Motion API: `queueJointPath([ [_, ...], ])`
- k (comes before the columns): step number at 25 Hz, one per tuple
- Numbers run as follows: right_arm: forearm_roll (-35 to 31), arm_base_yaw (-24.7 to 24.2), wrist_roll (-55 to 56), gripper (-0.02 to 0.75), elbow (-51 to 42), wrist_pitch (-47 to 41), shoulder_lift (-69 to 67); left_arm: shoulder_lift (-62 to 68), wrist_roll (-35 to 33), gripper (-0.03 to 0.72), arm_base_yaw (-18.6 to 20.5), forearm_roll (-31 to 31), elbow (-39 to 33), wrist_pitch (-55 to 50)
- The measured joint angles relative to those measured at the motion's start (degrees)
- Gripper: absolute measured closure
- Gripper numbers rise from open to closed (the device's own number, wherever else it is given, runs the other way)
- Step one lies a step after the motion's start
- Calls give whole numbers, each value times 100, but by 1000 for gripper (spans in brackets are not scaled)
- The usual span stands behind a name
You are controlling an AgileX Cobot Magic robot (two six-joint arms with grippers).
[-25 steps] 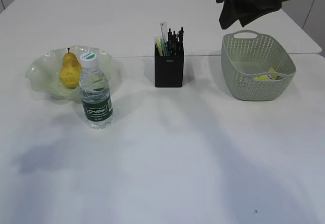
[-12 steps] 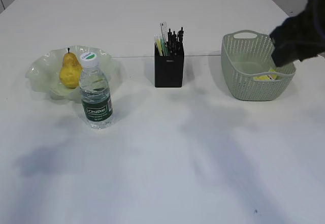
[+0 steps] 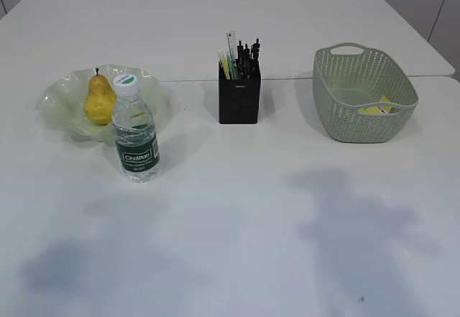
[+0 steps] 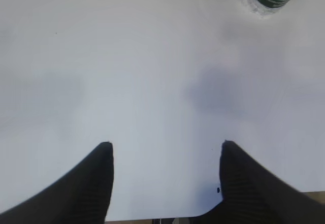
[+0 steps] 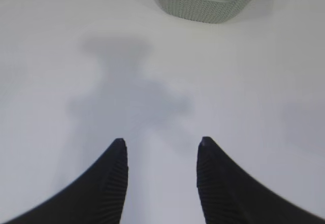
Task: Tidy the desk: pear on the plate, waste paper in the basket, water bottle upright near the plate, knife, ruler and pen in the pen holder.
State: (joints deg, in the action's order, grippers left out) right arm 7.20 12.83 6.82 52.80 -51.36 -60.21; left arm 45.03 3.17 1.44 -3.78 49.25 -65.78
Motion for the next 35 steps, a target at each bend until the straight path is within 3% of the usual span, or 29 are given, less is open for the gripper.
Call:
queueJointPath([
  [8, 559, -3, 324, 401, -229, -597, 1067, -1164, 0, 223, 0, 155, -354, -283],
  [18, 597, -3, 421, 400, -663, -1924, 2604, -2217, 0, 223, 0, -24, -483, -640],
  [29, 577, -3, 433, 400, -985, -2131, 4689, -4210, -4, 223, 0, -203, -893, -689],
  [35, 431, -3, 408, 400, -1129, -2156, 5379, -4467, -4, 223, 0, -203, -907, -726],
])
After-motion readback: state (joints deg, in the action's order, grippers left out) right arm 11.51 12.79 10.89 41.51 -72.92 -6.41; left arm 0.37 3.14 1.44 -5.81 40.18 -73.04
